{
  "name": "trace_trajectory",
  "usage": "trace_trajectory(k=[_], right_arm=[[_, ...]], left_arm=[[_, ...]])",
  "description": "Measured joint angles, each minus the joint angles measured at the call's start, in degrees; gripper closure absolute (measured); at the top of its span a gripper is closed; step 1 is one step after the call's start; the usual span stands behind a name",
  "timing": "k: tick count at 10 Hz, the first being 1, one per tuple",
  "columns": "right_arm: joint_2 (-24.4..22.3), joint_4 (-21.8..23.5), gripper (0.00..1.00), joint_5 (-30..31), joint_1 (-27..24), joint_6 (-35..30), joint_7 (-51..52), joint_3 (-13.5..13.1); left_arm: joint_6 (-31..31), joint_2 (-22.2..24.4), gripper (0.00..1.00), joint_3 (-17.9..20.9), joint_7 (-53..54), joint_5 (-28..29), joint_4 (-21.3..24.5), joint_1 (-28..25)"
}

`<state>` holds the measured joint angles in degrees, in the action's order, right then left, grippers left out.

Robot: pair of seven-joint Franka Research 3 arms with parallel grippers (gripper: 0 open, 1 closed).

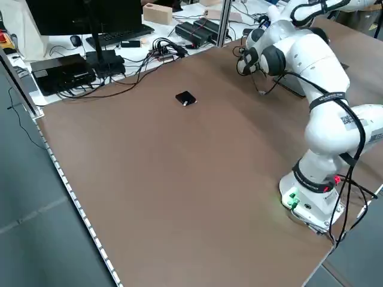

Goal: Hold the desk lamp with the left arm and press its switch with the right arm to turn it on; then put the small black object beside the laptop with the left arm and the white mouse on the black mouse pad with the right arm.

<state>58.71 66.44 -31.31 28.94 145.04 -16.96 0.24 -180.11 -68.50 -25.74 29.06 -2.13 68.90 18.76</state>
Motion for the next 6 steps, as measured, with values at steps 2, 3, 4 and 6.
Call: trace_trajectory(k=[2,3,4,6], right_arm=[[0.9,-0.6,0.99,0.0,0.5,0.7,0.0,0.0],[1.3,-0.9,0.99,0.0,0.8,1.1,0.0,0.0],[1.5,-1.1,0.99,0.0,1.0,1.4,0.0,0.0],[1.6,-1.3,0.99,0.0,1.0,1.4,0.0,0.0]], left_arm=[[0.0,0.0,0.89,0.0,0.0,0.0,0.0,0.0],[0.0,0.0,0.89,0.0,0.0,0.0,0.0,0.0],[0.0,0.0,0.89,0.0,0.0,0.0,0.0,0.0],[0.0,0.0,0.89,0.0,0.0,0.0,0.0,0.0]])
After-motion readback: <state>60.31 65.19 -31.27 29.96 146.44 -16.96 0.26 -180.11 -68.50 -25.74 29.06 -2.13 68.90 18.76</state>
